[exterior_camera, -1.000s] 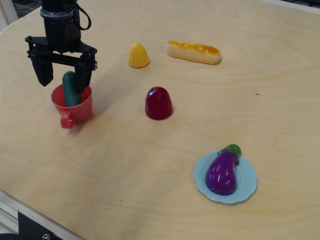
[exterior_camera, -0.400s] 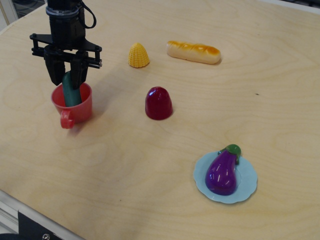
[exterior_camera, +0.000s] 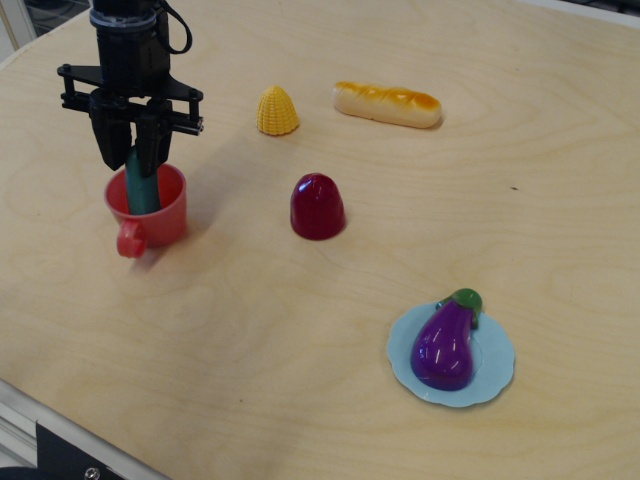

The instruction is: Take cucumber out of cup

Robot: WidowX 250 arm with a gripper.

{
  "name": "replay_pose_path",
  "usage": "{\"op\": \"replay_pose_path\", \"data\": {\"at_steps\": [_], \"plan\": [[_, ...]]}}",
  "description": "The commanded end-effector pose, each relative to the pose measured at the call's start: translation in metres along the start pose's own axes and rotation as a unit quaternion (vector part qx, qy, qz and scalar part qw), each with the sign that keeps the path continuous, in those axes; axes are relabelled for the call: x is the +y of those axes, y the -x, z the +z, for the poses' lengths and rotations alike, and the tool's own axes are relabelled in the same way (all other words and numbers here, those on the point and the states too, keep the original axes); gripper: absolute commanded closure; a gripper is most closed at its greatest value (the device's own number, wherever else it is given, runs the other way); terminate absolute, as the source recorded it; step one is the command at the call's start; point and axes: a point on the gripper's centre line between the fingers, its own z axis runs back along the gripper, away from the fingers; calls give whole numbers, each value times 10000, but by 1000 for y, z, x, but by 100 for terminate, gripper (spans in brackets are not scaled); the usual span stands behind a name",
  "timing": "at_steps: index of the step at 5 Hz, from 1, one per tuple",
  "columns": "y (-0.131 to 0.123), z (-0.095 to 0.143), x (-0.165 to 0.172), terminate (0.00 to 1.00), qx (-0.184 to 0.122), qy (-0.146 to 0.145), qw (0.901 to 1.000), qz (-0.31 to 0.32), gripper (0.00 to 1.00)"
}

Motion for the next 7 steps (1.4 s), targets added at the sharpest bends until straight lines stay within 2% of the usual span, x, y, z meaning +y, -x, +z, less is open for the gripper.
{"op": "replay_pose_path", "data": {"at_steps": [1, 3, 4, 6, 7], "plan": [[18, 50, -10, 0, -568, -85, 9983, -58, 100], [19, 97, -50, 0, -1229, -54, 9904, -627, 100], [14, 110, -77, 0, -1432, 70, 9843, -1032, 100], [-3, 95, -142, 0, -1213, 502, 9704, -2026, 100], [-9, 83, -162, 0, -1052, 517, 9680, -2218, 100]]}}
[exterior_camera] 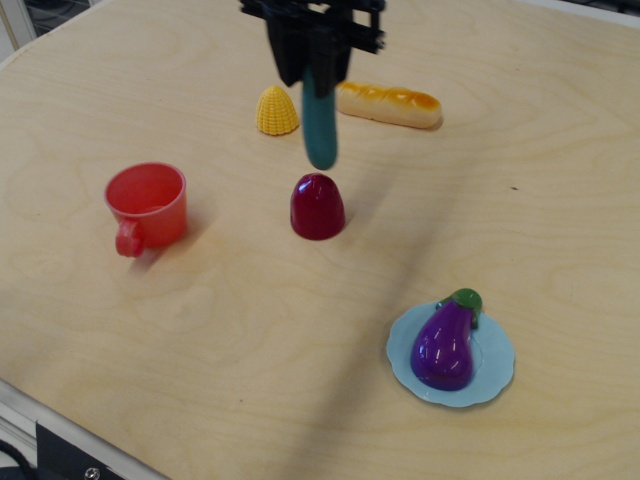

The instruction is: Take cucumber out of cup

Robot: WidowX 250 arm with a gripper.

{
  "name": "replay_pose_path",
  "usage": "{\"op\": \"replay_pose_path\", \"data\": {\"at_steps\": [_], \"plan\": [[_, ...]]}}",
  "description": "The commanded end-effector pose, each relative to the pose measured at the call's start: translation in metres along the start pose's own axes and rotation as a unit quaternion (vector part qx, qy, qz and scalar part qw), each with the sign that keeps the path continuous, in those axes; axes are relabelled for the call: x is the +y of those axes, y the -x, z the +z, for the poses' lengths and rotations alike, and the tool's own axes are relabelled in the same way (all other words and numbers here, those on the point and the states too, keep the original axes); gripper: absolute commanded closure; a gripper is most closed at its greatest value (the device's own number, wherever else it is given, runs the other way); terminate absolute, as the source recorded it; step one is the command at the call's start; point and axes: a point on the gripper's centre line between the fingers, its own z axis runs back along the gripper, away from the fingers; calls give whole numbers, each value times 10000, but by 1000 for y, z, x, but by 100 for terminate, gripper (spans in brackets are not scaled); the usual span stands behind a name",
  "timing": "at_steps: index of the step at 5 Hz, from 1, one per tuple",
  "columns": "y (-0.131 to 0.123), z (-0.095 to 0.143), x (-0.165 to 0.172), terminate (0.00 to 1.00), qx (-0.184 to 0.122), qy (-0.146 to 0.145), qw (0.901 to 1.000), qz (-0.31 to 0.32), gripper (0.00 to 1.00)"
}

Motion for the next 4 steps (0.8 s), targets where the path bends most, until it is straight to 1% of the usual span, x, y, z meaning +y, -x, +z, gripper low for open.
{"op": "replay_pose_path", "data": {"at_steps": [1, 2, 4], "plan": [[-5, -3, -39, 0, -91, 116, 9990, -423, 100], [-8, -12, -50, 0, -13, 249, 9981, -571, 100], [-8, -45, -52, 0, 506, 385, 9964, -555, 100]]}}
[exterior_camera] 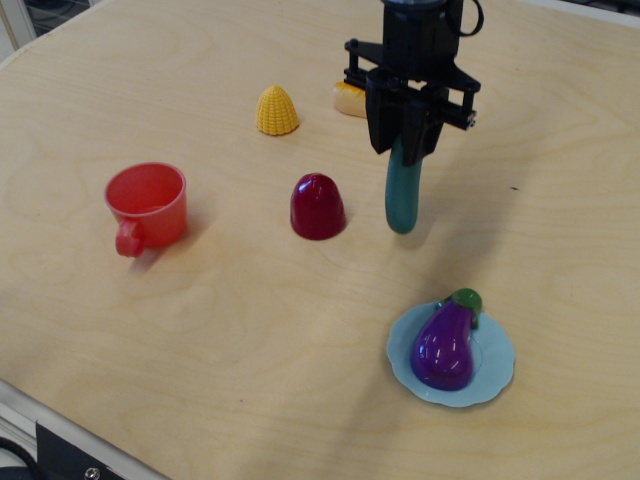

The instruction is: Take cucumber out of cup

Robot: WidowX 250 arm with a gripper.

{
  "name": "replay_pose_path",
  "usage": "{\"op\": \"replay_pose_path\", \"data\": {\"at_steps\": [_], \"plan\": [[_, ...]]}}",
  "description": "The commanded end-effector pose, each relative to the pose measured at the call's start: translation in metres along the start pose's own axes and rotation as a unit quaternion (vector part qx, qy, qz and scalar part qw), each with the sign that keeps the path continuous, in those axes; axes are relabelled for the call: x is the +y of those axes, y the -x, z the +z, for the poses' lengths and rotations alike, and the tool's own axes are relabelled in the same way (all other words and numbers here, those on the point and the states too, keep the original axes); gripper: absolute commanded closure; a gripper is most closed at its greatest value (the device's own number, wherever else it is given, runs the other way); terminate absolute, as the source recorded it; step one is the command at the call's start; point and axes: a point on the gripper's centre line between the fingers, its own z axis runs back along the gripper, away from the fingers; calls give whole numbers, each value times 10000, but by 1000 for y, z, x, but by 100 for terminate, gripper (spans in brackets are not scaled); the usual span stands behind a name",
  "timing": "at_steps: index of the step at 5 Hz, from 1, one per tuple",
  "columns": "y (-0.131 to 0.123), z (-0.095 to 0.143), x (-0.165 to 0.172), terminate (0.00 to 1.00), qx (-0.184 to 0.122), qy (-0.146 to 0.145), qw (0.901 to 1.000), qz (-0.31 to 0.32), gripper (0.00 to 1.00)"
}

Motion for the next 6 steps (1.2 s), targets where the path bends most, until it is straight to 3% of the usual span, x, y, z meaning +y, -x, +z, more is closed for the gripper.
{"op": "replay_pose_path", "data": {"at_steps": [1, 2, 3, 4, 5, 6], "plan": [[8, 1, -8, 0, -64, -40, 10000, -65, 100], [7, 0, -2, 0, -198, -102, 9998, -5, 100], [2, -9, 3, 0, -268, -393, 9988, -68, 100], [4, -1, 6, 0, -606, -412, 9973, 36, 0], [10, 21, 6, 0, -921, -443, 9947, 147, 0], [14, 36, 7, 0, -945, -476, 9943, 133, 0]]}}
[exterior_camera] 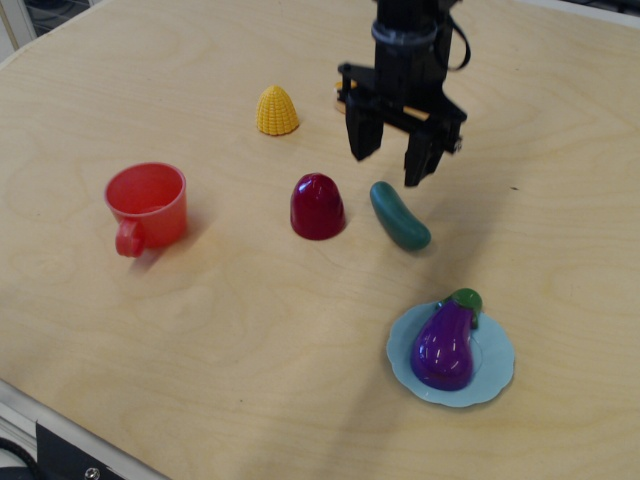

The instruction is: Take cucumber out of cup

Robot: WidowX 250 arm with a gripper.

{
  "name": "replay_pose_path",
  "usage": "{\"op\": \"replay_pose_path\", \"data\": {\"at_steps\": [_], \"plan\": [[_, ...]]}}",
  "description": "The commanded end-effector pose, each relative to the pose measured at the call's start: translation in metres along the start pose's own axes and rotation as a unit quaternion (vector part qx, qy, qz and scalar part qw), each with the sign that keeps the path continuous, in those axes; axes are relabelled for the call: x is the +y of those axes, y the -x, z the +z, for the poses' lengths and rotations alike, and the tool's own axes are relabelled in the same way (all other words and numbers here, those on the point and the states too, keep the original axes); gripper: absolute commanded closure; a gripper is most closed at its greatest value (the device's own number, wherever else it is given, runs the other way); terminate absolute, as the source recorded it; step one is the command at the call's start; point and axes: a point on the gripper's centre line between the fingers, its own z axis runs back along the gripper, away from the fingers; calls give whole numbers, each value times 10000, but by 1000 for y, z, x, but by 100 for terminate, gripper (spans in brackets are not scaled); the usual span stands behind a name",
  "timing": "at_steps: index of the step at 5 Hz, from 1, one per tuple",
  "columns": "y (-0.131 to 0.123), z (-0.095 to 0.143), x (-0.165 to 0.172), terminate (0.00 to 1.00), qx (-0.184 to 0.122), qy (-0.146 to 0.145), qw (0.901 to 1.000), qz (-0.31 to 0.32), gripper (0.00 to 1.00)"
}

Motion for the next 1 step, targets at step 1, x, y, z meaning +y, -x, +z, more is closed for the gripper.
{"op": "replay_pose_path", "data": {"at_steps": [1], "plan": [[17, 55, -4, 100, -536, -128, 9985, 19, 0]]}}
